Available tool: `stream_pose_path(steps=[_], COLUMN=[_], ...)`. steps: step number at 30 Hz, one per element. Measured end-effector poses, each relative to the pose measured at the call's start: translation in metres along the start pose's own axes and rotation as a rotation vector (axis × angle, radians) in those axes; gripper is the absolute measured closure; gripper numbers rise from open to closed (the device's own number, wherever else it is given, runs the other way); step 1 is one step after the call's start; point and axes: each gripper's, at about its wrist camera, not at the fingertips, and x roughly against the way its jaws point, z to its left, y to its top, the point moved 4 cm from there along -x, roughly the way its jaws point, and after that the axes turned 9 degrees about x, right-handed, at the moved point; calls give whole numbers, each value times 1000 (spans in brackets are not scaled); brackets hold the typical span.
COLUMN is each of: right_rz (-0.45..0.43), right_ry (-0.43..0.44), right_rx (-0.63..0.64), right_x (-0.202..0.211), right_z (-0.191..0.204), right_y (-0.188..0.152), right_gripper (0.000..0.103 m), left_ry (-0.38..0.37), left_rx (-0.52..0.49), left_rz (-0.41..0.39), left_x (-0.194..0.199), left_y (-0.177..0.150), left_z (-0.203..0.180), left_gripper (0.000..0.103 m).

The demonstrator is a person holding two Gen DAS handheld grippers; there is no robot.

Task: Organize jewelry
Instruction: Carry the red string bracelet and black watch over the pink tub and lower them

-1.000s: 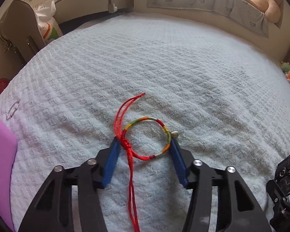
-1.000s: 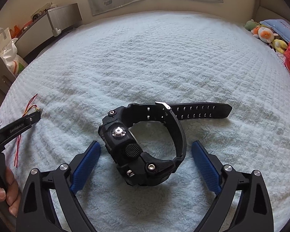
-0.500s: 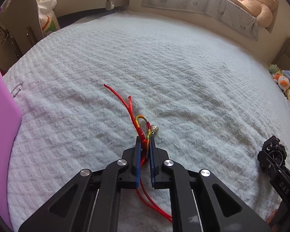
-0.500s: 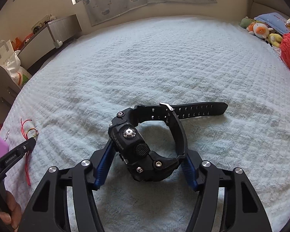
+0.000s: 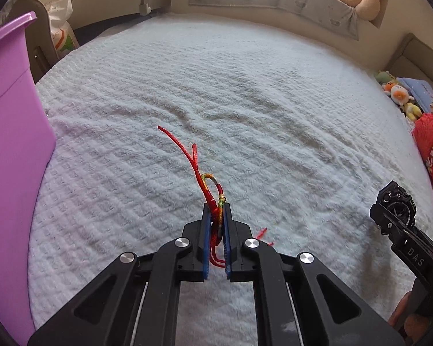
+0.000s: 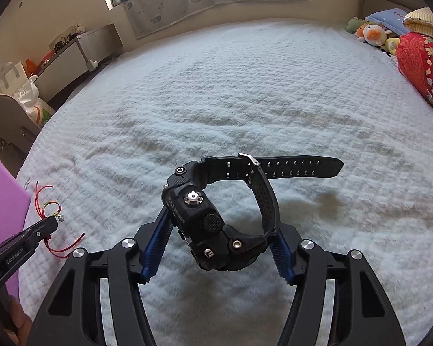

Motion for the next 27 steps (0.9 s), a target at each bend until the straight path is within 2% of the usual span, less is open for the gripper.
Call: stream_pose_path(steps=[7,12,22,27], right_rz=[-35,-70,-162,-202], right_ry=[15,41,113,164], right_rx=[15,48,108,137], right_x=[55,96,170,194], right_z=[18,40,100,145], right_y=[-11,-10,8,26], right_gripper=[42,42,42,42], left_ry=[-30,-40,-39,-32], left_rx=[-13,-15,-27,-41], left_rz=[-29,-56,-181,-238], left_x=[59,103,195,237], left_y=[-14,-11,10,28], left_z=[4,14,39,57], left_gripper=[95,95,95,95])
